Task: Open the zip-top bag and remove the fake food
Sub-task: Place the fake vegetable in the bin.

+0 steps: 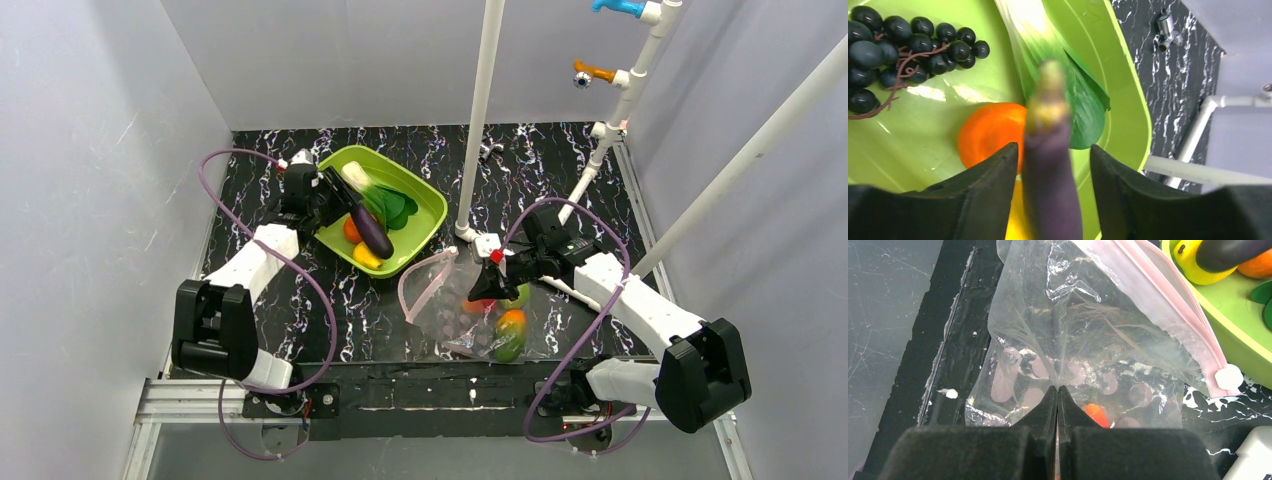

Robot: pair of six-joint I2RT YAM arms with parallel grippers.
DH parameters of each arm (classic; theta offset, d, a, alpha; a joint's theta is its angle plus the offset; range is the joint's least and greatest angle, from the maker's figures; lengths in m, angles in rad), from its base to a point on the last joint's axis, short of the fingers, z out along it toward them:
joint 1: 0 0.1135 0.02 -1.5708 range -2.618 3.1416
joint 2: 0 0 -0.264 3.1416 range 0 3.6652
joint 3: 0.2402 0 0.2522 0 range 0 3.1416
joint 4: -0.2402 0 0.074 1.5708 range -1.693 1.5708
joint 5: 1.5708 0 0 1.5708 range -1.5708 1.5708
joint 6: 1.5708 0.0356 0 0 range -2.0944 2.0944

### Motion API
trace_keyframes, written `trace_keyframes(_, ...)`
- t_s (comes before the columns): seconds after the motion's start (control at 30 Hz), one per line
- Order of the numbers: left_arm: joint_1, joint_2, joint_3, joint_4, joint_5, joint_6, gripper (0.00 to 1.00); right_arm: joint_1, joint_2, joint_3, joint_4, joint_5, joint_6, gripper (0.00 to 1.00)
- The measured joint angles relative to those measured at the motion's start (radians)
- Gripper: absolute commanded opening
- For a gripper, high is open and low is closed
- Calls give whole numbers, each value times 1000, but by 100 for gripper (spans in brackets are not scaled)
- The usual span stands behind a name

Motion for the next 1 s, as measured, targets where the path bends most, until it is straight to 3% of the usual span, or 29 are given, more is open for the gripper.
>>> trace_keyframes(0.13,3,33,45,-40,23,6,75,0,0,0,0,0,0,1)
trace_keyframes(0.43,9,6,60,-98,55,54,98,-8,0,0,-1,-1,0,1)
trace_keyframes(0.63,13,-184,-18,-72,151,79,99,-13,0,0,-3,-6,-2,1)
trace_keyframes(1.0,15,-502,-264,-53,397,-20,100,-13,-8,0,-53,-34,-47,5)
